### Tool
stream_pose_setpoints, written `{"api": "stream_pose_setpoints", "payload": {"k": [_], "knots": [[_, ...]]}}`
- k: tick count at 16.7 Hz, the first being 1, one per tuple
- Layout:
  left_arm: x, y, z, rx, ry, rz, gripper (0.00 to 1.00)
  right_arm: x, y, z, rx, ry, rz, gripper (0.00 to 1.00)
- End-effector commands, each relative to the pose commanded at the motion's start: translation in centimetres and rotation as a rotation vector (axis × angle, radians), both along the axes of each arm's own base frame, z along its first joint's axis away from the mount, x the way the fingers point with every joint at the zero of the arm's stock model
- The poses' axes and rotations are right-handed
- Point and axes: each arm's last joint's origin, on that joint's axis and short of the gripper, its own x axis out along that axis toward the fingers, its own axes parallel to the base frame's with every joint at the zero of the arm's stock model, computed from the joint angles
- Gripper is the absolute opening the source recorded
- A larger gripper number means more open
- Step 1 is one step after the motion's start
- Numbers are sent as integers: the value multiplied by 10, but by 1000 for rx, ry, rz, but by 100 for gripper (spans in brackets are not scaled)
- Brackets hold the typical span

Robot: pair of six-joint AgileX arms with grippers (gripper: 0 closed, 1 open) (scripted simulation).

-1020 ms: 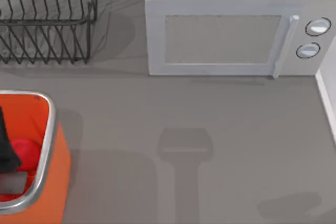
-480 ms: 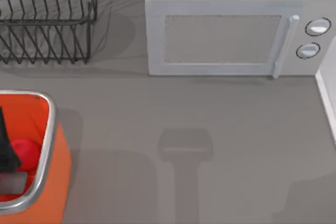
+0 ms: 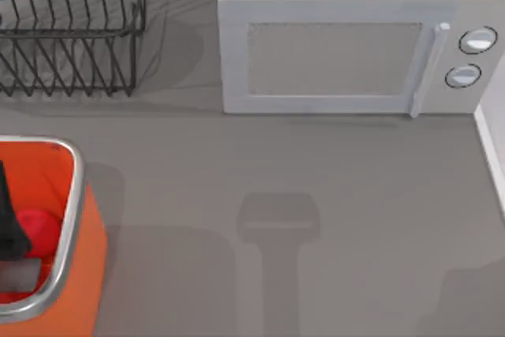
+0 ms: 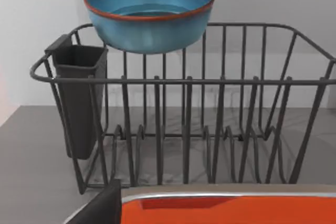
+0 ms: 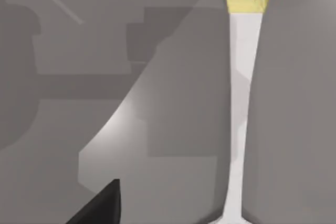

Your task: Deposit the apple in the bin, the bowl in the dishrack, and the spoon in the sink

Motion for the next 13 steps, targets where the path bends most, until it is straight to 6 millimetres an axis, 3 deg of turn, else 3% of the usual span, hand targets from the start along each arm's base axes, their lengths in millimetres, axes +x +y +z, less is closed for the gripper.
{"api": "stream_pose_setpoints", "payload": {"k": [8, 13], "knots": [[0, 0, 0, 0, 0, 0, 100, 2, -1, -78, -3, -6, -1, 100], [0, 0, 0, 0, 0, 0, 100, -1, 0, -91, -1, -2, -1, 100]]}}
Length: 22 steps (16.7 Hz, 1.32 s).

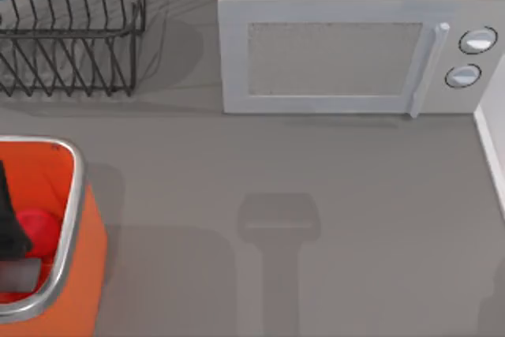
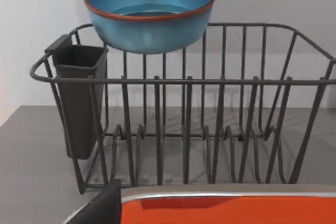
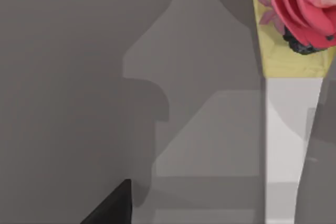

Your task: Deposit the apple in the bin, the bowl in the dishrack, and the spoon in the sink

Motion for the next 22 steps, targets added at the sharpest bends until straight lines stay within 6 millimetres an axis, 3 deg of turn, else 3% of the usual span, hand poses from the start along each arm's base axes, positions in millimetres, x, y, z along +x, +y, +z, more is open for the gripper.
{"api": "stream_pose_setpoints", "payload": {"k": [2, 15, 22], "knots": [[0, 0, 0, 0, 0, 0, 100, 0, 0, 0, 0, 0, 0, 100], [0, 0, 0, 0, 0, 0, 100, 0, 0, 0, 0, 0, 0, 2], [0, 0, 0, 0, 0, 0, 100, 0, 0, 0, 0, 0, 0, 0]]}}
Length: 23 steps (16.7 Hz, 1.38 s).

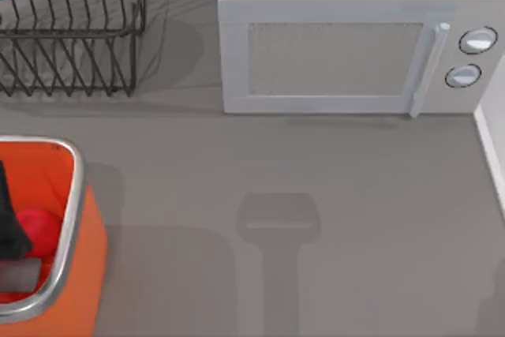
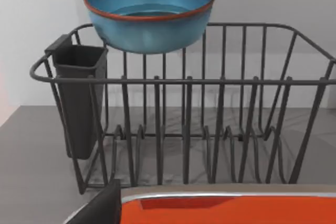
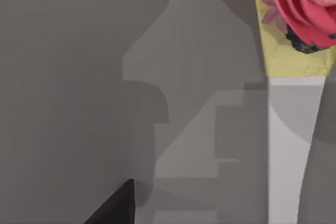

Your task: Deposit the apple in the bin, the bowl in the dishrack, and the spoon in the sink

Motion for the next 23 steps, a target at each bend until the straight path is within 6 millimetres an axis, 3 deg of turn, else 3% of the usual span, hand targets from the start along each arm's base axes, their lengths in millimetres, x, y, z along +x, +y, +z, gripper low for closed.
{"api": "stream_pose_setpoints", "payload": {"k": [1, 2, 6, 14, 20, 23], "knots": [[0, 0, 0, 0, 0, 0, 100, 0, 0, 0, 0, 0, 0, 0], [0, 0, 0, 0, 0, 0, 100, 1, 0, 22, 7, -19, -13, 0], [0, 0, 0, 0, 0, 0, 100, 5, -3, 37, 7, -22, -15, 0], [0, 0, 0, 0, 0, 0, 100, 2, -1, 117, 10, -13, -13, 0], [0, 0, 0, 0, 0, 0, 100, 1, 0, 120, 10, -15, -14, 0], [0, 0, 0, 0, 0, 0, 100, 14, -4, 124, 17, 4, -15, 0]]}}
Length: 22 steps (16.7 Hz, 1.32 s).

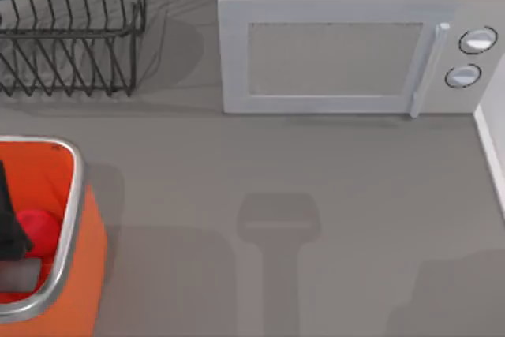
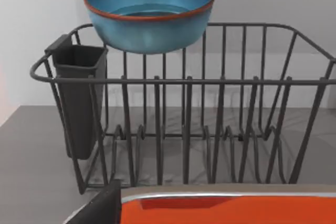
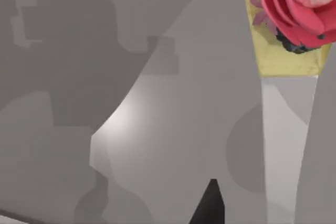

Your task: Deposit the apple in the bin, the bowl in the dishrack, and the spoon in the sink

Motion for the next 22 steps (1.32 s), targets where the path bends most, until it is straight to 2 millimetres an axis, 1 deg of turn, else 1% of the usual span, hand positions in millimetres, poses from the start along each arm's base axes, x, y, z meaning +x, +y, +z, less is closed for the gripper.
{"api": "stream_pose_setpoints", "payload": {"k": [2, 4, 6, 9, 12, 14, 16, 18, 20, 22], "knots": [[0, 0, 0, 0, 0, 0, 100, 19, -5, 6, 9, 23, 2, 0], [0, 0, 0, 0, 0, 0, 100, 47, -11, 13, 17, 45, 6, 0], [0, 0, 0, 0, 0, 0, 100, 82, -17, 21, 20, 60, 10, 0], [0, 0, 0, 0, 0, 0, 100, 141, -23, 30, 18, 62, 16, 0], [0, 0, 0, 0, 0, 0, 100, 196, -22, 29, 13, 50, 18, 0], [0, 0, 0, 0, 0, 0, 100, 226, -17, 24, 7, 34, 16, 0], [0, 0, 0, 0, 0, 0, 100, 249, -10, 16, 2, 16, 13, 0], [0, 0, 0, 0, 0, 0, 100, 266, -1, 7, -1, 1, 9, 0], [0, 0, 0, 0, 0, 0, 100, 277, 8, -4, -4, -7, 6, 0], [0, 0, 0, 0, 0, 0, 100, 283, 14, -13, -5, -12, 3, 0]]}}
